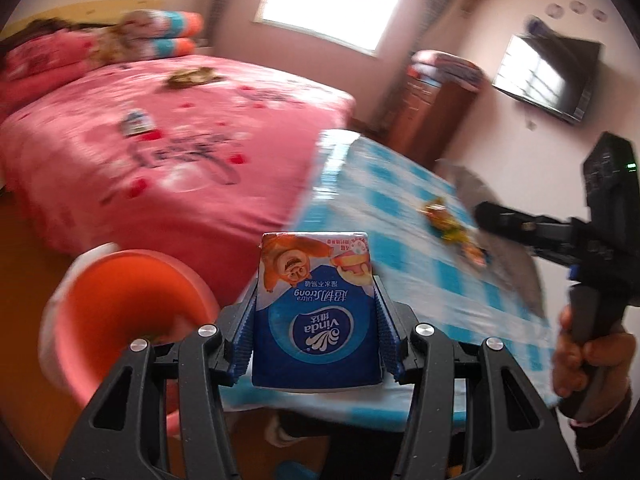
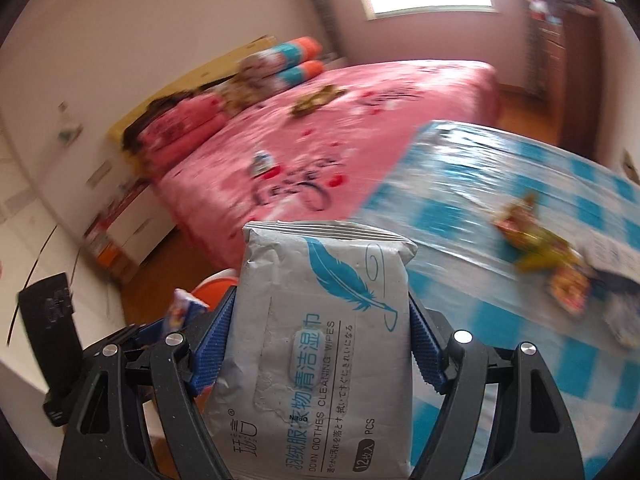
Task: Collect trash
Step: 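Carry the tissue box and wipes pack over the orange bucket, then open both grippers to drop the tissue box and wipes into the bucket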
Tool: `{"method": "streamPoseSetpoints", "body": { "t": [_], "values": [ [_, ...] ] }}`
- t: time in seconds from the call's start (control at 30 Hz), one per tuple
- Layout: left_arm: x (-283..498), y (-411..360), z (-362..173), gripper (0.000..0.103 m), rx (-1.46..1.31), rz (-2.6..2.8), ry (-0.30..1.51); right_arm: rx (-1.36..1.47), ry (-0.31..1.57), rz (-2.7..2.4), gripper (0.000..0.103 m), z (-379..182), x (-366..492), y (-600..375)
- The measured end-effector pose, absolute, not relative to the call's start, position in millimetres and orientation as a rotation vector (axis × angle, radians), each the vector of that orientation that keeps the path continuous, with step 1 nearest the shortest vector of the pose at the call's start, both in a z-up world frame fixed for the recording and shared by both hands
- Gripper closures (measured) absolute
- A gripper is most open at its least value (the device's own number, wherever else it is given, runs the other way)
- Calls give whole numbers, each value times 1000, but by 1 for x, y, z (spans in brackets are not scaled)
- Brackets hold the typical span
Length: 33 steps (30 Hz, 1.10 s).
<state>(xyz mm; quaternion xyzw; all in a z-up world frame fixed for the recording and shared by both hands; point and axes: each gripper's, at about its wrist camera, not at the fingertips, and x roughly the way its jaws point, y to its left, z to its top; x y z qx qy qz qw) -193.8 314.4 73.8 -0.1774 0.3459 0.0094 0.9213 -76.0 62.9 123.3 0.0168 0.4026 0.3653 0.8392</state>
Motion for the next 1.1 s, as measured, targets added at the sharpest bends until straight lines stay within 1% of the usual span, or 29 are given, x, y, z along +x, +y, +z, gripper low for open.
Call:
{"method": "streamPoseSetpoints", "body": {
  "t": [0.3, 0.5, 0.6, 0.7, 0.77, 0.9, 1.03, 1.1],
  "values": [
    [-225, 402, 42, 50, -469, 259, 735, -89, 874, 984, 26, 121, -95, 184],
    [-233, 430, 20, 50, -526, 331, 759, -181, 879, 1047, 25, 112, -106, 247],
    [-234, 440, 8, 49, -553, 360, 764, -233, 877, 1061, 22, 104, -110, 271],
    [-235, 448, -1, 38, -578, 403, 776, -261, 873, 1034, 18, 97, -108, 285],
    [-239, 452, -1, 36, -569, 427, 772, -248, 867, 1033, 14, 96, -108, 281],
    [-240, 458, -1, 27, -563, 448, 753, -234, 850, 1006, 14, 98, -104, 265],
    [-241, 454, 6, 21, -541, 451, 696, -185, 845, 963, 11, 104, -97, 241],
    [-242, 449, 11, 20, -510, 451, 663, -160, 848, 956, 11, 107, -94, 229]
  ]
}}
